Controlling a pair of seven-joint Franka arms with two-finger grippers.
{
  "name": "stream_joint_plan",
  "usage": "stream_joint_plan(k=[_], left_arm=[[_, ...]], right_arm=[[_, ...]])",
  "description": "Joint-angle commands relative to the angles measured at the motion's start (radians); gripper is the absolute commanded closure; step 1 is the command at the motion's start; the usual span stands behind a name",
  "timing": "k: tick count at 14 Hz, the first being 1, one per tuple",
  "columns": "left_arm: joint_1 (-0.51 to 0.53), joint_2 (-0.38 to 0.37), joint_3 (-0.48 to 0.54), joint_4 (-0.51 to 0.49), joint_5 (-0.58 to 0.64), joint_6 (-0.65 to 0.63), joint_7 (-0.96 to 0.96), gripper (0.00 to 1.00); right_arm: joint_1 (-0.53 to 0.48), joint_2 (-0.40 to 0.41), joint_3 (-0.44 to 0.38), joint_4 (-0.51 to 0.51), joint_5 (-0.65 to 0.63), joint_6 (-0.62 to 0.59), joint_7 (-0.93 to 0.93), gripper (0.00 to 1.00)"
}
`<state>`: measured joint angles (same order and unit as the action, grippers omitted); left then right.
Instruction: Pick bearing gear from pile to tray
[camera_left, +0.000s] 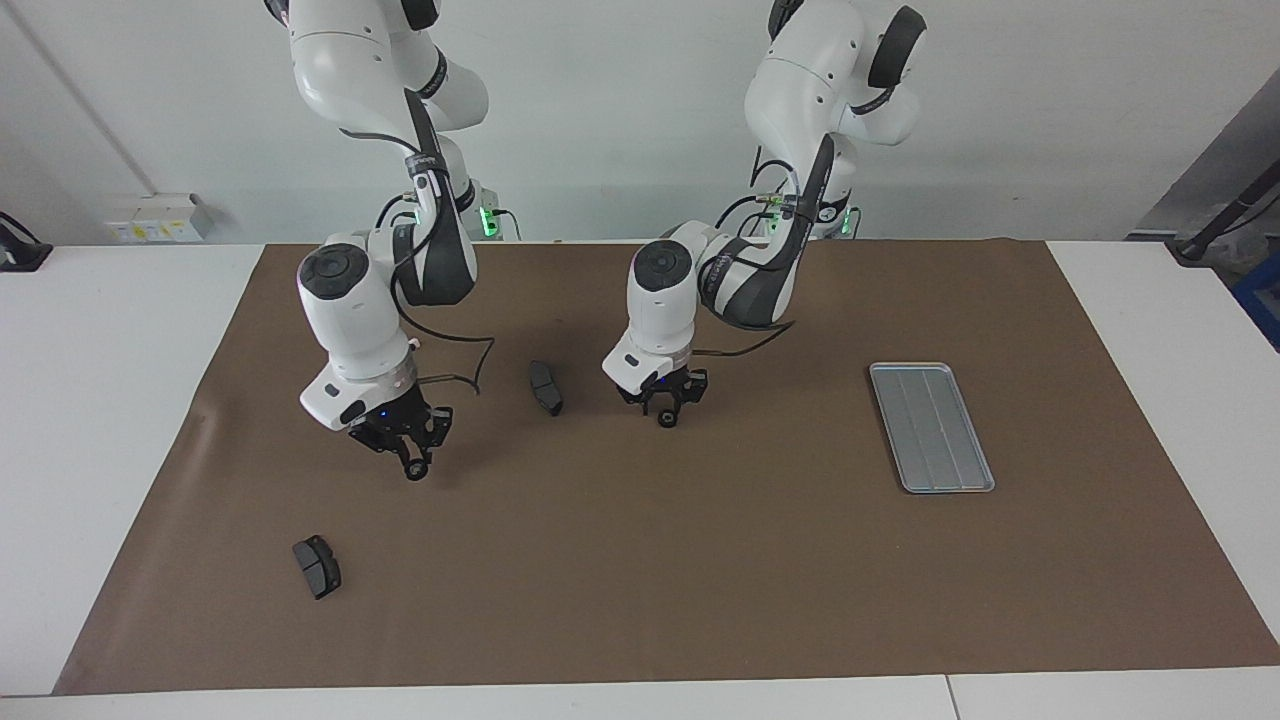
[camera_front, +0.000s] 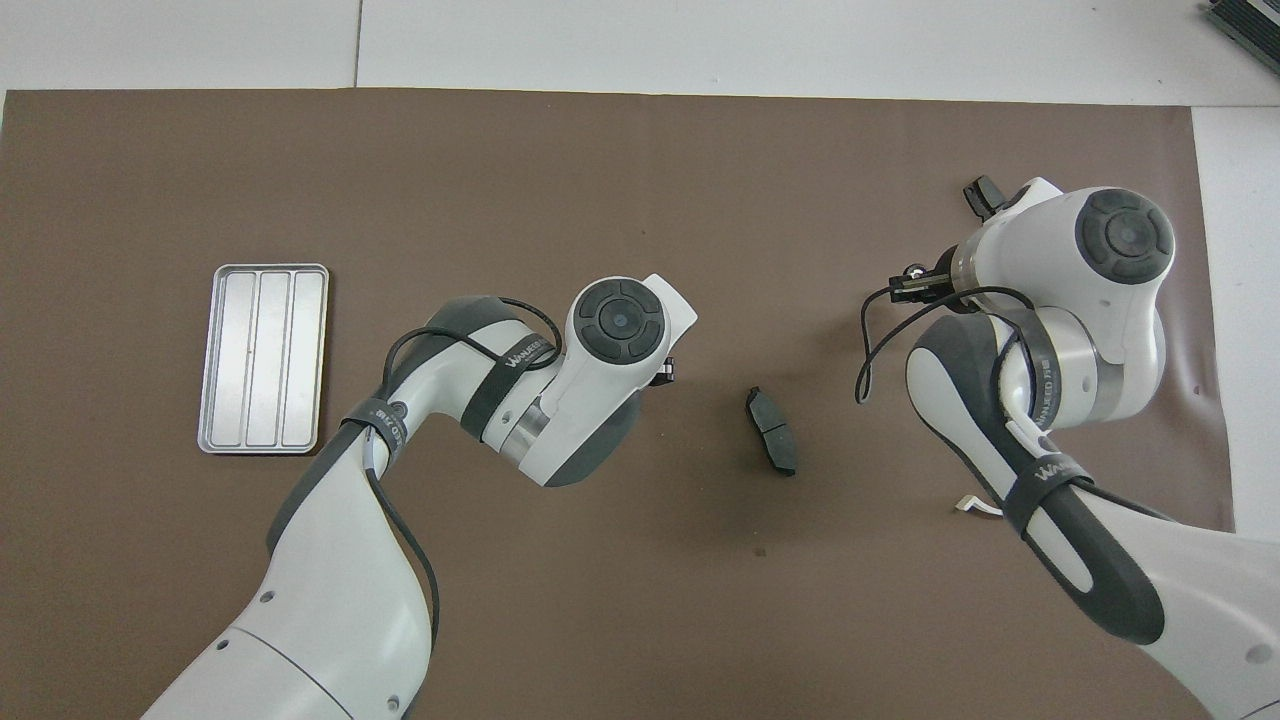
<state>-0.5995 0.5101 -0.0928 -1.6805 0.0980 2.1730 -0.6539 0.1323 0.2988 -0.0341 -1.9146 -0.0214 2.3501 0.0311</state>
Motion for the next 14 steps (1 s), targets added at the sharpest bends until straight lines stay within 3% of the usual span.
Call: stream_joint_plan(k=[1, 14], left_arm=[[-0.014, 0.022, 0.012, 0.039, 0.028, -0.027, -0.019, 0.46], [-0.005, 0.022, 0.012, 0.001, 0.043, 0.036, -0.019, 0.46]], right_arm=[[-0.003, -0.013, 0.007, -0.014, 0.012, -0.009, 0.023, 1.00], [-0.002, -0.018, 0.007, -0.018, 0.012, -0.008, 0.030, 1.00]])
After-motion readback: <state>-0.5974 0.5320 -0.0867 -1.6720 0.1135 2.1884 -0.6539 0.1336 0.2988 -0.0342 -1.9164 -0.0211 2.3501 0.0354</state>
